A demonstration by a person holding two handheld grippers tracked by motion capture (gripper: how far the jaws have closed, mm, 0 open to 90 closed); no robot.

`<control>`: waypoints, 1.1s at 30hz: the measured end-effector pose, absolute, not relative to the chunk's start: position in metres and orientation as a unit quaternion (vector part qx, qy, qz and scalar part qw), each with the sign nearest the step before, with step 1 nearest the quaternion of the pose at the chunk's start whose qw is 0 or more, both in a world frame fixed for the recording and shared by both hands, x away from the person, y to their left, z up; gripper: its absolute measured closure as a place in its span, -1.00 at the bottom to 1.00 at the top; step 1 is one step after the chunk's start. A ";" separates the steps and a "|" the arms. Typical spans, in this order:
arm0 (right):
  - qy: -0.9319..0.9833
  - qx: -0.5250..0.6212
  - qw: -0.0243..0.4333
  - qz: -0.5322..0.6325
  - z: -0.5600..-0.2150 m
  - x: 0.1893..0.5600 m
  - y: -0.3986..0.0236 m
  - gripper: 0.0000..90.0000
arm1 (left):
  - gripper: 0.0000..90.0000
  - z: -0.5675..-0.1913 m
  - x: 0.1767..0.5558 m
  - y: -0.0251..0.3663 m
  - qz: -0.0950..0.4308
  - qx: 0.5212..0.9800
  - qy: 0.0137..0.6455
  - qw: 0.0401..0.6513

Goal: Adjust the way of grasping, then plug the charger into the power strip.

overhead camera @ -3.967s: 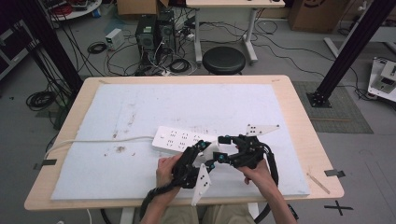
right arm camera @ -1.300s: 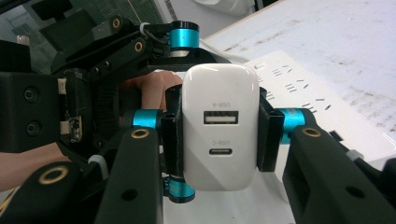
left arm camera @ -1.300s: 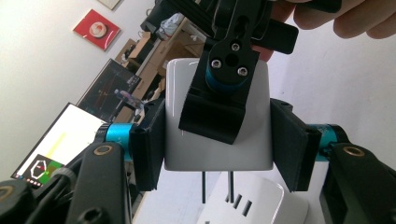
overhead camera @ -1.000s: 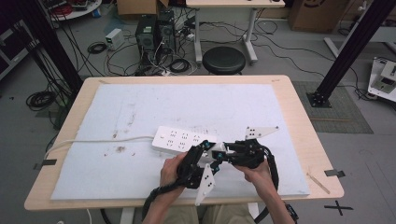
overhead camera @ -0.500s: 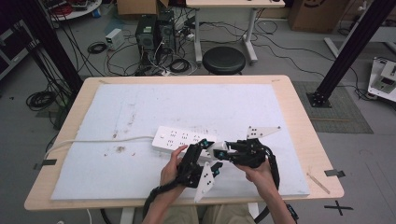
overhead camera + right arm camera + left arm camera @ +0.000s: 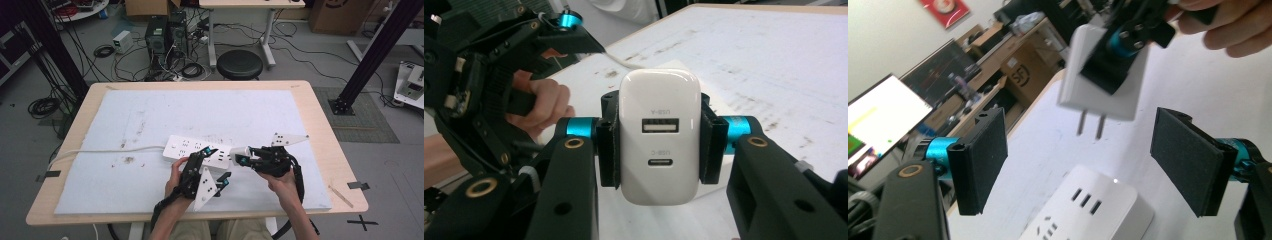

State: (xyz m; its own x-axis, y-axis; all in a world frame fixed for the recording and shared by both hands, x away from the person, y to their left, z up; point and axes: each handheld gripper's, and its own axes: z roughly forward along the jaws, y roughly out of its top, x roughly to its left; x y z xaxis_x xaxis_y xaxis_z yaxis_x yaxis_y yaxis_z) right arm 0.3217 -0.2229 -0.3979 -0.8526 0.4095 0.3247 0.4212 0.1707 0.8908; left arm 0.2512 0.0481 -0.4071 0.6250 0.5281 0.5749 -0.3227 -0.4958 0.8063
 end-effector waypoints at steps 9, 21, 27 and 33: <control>-0.761 -0.286 -0.006 -0.582 -0.399 0.320 -0.233 0.40 | -0.49 -0.403 0.256 0.083 0.401 0.724 0.177 0.532; -0.759 -0.292 -0.021 -0.581 -0.400 0.314 -0.245 0.40 | -0.50 -0.406 0.259 0.148 0.381 0.679 0.329 0.534; -0.766 -0.293 -0.028 -0.571 -0.400 0.313 -0.245 0.40 | -0.52 -0.409 0.253 0.176 0.389 0.659 0.368 0.529; -0.775 -0.290 -0.032 -0.561 -0.399 0.318 -0.244 0.40 | -0.52 -0.410 0.250 0.195 0.381 0.645 0.401 0.527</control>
State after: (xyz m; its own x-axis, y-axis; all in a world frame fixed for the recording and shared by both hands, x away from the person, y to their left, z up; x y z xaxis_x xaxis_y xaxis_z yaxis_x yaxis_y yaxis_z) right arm 0.3175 -0.2435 -0.3988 -0.8292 0.4862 0.2756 0.4136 0.2021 0.8877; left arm 0.2504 0.1946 -0.4096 0.3875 0.9193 0.0693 0.1148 -0.1227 0.9858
